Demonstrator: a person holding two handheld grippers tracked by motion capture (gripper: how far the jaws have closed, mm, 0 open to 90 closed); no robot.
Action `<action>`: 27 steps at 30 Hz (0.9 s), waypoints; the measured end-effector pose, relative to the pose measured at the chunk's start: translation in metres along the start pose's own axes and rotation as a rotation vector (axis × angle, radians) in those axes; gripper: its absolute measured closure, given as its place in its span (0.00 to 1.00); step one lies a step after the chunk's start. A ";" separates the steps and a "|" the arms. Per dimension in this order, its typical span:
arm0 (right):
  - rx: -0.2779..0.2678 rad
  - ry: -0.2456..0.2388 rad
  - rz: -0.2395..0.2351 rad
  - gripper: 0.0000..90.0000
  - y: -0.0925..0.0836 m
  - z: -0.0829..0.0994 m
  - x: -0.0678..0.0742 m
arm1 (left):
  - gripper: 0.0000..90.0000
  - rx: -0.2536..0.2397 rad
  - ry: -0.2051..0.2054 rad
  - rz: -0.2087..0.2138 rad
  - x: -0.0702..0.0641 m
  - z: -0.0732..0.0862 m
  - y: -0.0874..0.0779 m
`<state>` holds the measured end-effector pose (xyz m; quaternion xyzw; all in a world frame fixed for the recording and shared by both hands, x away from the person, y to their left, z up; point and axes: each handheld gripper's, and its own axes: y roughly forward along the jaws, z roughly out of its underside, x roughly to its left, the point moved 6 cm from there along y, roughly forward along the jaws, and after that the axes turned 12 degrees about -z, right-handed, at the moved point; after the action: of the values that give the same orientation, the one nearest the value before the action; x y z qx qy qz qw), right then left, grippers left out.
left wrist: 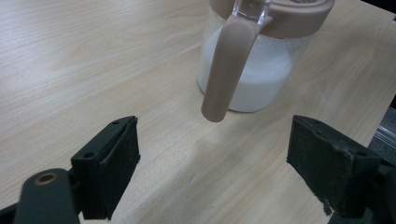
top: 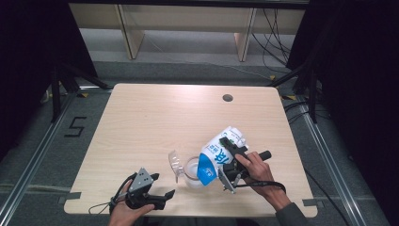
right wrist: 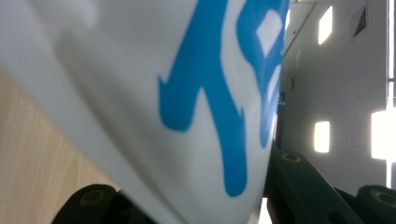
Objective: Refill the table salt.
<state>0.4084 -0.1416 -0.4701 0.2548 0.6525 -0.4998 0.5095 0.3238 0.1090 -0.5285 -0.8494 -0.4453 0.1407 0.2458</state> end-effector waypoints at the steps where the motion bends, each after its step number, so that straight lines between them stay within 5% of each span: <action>1: -0.002 0.016 -0.001 0.81 0.000 0.000 0.000 | 0.18 -0.001 -0.001 0.000 0.000 0.000 0.000; 14: -0.032 0.202 -0.057 0.82 0.004 0.015 0.003 | 0.18 -0.005 0.001 0.010 0.000 0.000 0.000; 17: -0.036 0.259 -0.082 0.82 0.005 0.016 0.007 | 0.18 0.001 -0.025 0.009 -0.001 0.000 0.000; 22: -0.044 0.313 -0.096 0.82 0.006 0.018 0.009 | 0.18 -0.006 -0.011 0.011 -0.002 0.000 0.001; 23: -0.056 0.266 -0.088 0.82 0.006 0.018 0.005 | 0.18 -0.001 -0.031 0.009 -0.002 0.000 0.001; 24: -0.054 0.334 -0.110 0.82 0.007 0.018 0.010 | 0.18 -0.007 -0.021 0.009 -0.002 0.000 0.001; 27: -0.065 0.380 -0.110 0.82 0.007 0.019 0.010 | 0.18 -0.013 -0.017 0.007 -0.001 0.000 0.001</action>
<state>0.4184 -0.1578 -0.4818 0.2919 0.7655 -0.4487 0.3571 0.3239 0.1076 -0.5287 -0.8514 -0.4452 0.1458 0.2358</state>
